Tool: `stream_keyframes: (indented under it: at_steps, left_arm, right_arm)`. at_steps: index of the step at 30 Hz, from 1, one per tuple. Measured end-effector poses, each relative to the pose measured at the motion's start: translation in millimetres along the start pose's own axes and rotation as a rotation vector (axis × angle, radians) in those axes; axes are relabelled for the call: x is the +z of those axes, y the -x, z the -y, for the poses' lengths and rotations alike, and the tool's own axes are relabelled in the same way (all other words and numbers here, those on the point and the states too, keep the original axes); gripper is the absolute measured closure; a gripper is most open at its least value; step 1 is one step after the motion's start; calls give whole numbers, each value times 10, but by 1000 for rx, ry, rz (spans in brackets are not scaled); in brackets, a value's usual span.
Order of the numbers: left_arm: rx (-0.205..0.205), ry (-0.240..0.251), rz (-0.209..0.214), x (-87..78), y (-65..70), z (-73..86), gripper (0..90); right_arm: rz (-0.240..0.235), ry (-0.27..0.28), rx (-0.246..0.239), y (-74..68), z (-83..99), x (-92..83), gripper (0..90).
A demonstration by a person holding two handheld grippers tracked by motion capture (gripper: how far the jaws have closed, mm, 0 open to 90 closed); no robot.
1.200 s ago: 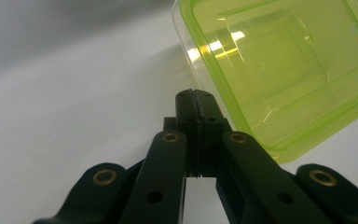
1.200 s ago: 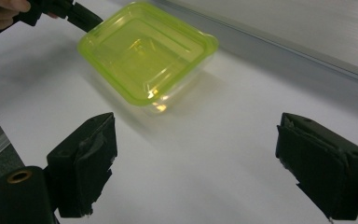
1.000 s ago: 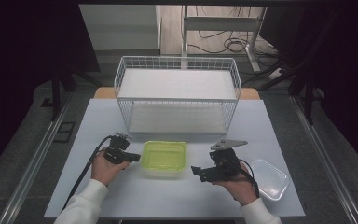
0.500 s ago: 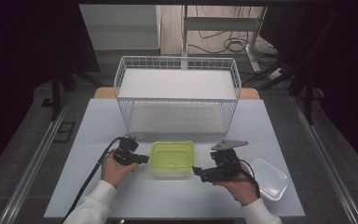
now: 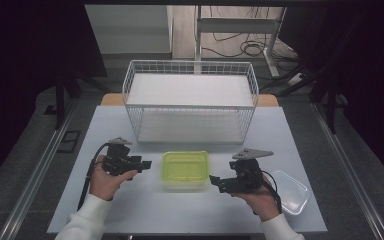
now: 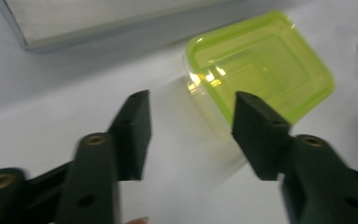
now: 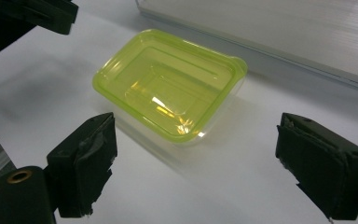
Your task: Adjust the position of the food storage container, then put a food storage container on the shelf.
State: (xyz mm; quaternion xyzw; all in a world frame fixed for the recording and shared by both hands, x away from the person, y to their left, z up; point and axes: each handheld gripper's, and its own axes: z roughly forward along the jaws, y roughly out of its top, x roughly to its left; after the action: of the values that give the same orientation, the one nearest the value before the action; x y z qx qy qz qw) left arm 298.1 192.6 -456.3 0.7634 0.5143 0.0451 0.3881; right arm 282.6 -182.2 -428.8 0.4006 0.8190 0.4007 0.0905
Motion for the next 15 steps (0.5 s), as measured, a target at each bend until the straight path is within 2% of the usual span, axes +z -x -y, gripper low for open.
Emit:
stream_keyframes:
  at_steps: [1,6,9,14,15]
  left_arm:
    - [-7,7,5,-20,3,-1,412]
    - [-40,28,40,-121,-6,1,314]
    - [-57,36,30,-157,-30,6,287]
    - [-70,29,33,-150,-28,25,261]
    - [-72,32,44,-146,-16,17,255]
  right_arm:
    - [-3,7,2,0,-11,11,123]
    - [3,16,36,34,-16,15,123]
    - [13,32,66,74,-32,-17,123]
    - [15,40,83,85,-44,-18,123]
    - [16,37,97,86,-37,-13,123]
